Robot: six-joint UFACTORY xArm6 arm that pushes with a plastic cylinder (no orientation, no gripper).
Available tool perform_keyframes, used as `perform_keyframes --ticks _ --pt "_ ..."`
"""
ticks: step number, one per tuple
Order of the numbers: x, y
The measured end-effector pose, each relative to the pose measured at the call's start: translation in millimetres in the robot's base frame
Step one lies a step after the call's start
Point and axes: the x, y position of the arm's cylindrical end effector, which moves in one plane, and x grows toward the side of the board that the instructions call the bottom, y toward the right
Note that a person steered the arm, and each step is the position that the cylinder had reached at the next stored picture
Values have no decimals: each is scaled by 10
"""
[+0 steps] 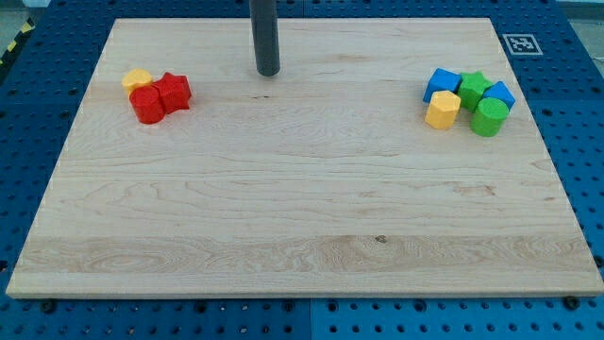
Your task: Place your arm above the blue cube
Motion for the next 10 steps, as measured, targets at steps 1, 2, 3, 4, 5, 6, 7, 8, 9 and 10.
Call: perform_keyframes --ticks 1,2,3,4,5,6,7,8,9,10 --pt "9 0" --pt "79 0" --pt "79 0" --pt "64 153" --pt "-64 517" --pt "-134 1042" --pt "-134 1301" --pt "-134 1301" --pt "79 1190" --pt "510 1113"
